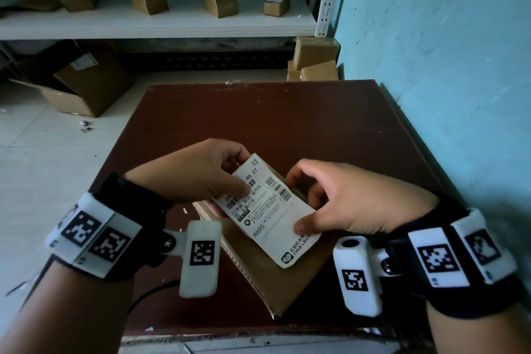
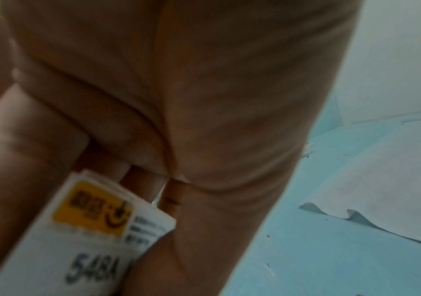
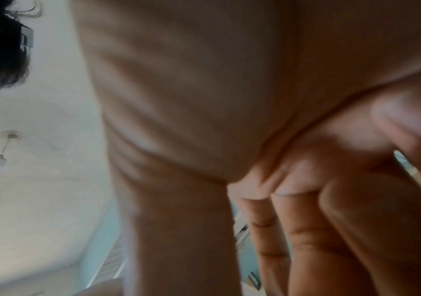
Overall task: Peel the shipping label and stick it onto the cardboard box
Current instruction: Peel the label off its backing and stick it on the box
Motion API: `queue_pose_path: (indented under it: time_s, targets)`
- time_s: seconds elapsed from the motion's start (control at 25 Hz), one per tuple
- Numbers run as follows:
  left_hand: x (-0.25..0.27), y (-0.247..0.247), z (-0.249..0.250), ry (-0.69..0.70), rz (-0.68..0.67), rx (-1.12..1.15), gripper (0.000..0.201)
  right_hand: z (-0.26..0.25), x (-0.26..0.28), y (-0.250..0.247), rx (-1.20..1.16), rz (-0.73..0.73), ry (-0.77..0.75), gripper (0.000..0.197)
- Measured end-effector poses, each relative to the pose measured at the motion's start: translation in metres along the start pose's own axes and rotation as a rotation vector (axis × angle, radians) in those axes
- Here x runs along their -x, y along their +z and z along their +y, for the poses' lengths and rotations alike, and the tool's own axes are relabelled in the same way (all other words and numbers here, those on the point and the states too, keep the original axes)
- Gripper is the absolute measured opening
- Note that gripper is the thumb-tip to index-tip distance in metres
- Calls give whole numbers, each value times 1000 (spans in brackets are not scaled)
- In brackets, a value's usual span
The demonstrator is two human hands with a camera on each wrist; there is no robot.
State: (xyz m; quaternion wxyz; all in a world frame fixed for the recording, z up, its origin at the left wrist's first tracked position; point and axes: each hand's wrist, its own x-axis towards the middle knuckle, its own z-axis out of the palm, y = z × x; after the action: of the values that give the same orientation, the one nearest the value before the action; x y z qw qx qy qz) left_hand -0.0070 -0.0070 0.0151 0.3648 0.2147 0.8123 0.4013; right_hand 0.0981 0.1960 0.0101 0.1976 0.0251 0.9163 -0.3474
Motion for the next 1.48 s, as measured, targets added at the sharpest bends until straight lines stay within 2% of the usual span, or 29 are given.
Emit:
queue_pose_path:
  time_s: [0.56, 0.92, 1.16, 1.32, 1.48]
  targets:
    - [-4, 3, -3, 14, 42, -123, 19, -17, 5, 4, 257, 21, 61, 61]
    - [-13, 4, -7, 119, 147, -219, 23, -21, 7, 6, 382, 46, 135, 71]
    - [-17, 5, -8, 152, 189, -199, 27, -12, 3, 7, 350, 68, 165, 87]
    - [-20, 5, -12, 203, 272, -204, 32, -1, -7, 10, 280, 120, 99, 115]
    - [-22, 6, -14, 273, 320, -203, 32, 10, -15, 8, 142, 75, 7, 119]
